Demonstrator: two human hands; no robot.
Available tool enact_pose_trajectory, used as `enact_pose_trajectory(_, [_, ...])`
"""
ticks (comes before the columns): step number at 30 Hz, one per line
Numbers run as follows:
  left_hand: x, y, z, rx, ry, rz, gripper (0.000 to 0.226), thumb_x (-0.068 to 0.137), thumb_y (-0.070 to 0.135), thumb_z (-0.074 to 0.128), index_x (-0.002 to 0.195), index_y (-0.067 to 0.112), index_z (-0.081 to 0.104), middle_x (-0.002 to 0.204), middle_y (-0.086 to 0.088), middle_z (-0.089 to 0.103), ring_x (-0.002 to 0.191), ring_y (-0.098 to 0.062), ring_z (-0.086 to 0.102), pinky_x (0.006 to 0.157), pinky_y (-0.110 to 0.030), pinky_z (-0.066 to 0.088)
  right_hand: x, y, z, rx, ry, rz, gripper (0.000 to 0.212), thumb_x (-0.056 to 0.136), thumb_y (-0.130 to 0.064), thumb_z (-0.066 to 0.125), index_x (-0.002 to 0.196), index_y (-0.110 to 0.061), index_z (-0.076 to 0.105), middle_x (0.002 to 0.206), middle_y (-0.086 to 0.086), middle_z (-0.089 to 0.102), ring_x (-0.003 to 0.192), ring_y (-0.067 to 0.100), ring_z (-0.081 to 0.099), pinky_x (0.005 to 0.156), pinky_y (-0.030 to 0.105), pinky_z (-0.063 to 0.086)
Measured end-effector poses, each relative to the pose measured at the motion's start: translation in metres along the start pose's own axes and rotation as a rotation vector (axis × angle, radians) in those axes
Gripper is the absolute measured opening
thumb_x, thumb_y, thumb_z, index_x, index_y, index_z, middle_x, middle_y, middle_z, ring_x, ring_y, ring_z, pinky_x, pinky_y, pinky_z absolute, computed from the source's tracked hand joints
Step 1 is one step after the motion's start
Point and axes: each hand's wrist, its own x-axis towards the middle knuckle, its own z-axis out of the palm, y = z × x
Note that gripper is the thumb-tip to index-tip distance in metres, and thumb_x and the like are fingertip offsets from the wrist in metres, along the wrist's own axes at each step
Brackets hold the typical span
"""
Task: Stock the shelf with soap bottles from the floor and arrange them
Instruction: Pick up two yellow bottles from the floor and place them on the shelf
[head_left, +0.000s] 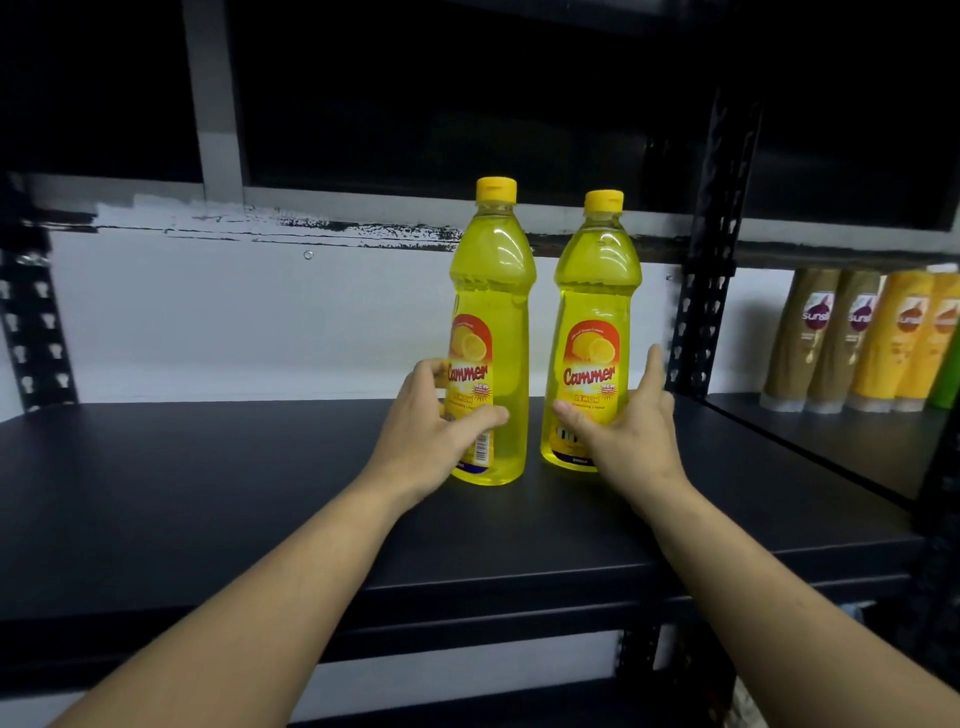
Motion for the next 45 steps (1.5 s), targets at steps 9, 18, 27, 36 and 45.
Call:
enact_pose_trajectory(9, [-0.002, -0.001, 0.000, 0.142, 0.006, 0.083, 0.079, 0.068, 0.048, 0.079, 0.136, 0.036, 0.040, 0.103, 0.020, 0.064, 0.089, -0.001, 0.064, 0.085, -0.033, 0.056, 0.006, 0.004, 0.001, 0.011, 0.025, 0.002, 0.108, 0.083, -0.050, 0.075, 0.160, -0.023, 0.004, 0.148, 0.008, 0.040, 0.137, 0.027, 0.040, 0.111, 0.042, 0.038])
enact_pose_trajectory(18, [-0.002, 0.001, 0.005, 0.272, 0.093, 0.201, 0.092, 0.065, 0.065, 0.081, 0.142, 0.036, 0.038, 0.120, 0.019, 0.055, 0.106, -0.005, 0.059, 0.084, -0.019, 0.049, 0.011, 0.004, 0.002, -0.265, 0.086, 0.000, 0.076, 0.070, -0.057, 0.080, 0.125, -0.014, 0.049, 0.115, 0.007, 0.057, 0.106, 0.029, 0.058, 0.090, 0.045, 0.051])
enact_pose_trajectory(27, [0.011, 0.005, 0.038, 0.413, 0.202, 0.160, 0.094, 0.065, 0.068, 0.078, 0.142, 0.032, 0.038, 0.124, 0.007, 0.065, 0.107, -0.018, 0.066, 0.090, -0.037, 0.054, 0.034, 0.020, -0.021, -0.265, -0.028, 0.056, 0.074, 0.072, -0.059, 0.078, 0.123, -0.015, 0.048, 0.118, 0.007, 0.059, 0.105, 0.029, 0.059, 0.085, 0.038, 0.052])
enact_pose_trajectory(36, [0.054, 0.002, 0.088, 0.433, 0.225, 0.099, 0.095, 0.059, 0.079, 0.073, 0.137, 0.037, 0.041, 0.113, 0.008, 0.070, 0.101, -0.017, 0.068, 0.087, -0.042, 0.057, 0.085, 0.047, -0.044, -0.219, -0.106, 0.250, 0.083, 0.070, -0.057, 0.082, 0.130, -0.010, 0.047, 0.127, 0.011, 0.057, 0.116, 0.031, 0.057, 0.089, 0.037, 0.048])
enact_pose_trajectory(45, [0.100, -0.008, 0.134, 0.483, 0.272, 0.027, 0.087, 0.068, 0.072, 0.073, 0.138, 0.027, 0.046, 0.119, 0.002, 0.068, 0.107, -0.024, 0.065, 0.088, -0.037, 0.052, 0.129, 0.069, -0.023, -0.221, -0.025, 0.319, 0.085, 0.073, -0.052, 0.082, 0.134, -0.008, 0.043, 0.131, 0.013, 0.054, 0.118, 0.035, 0.057, 0.093, 0.042, 0.049])
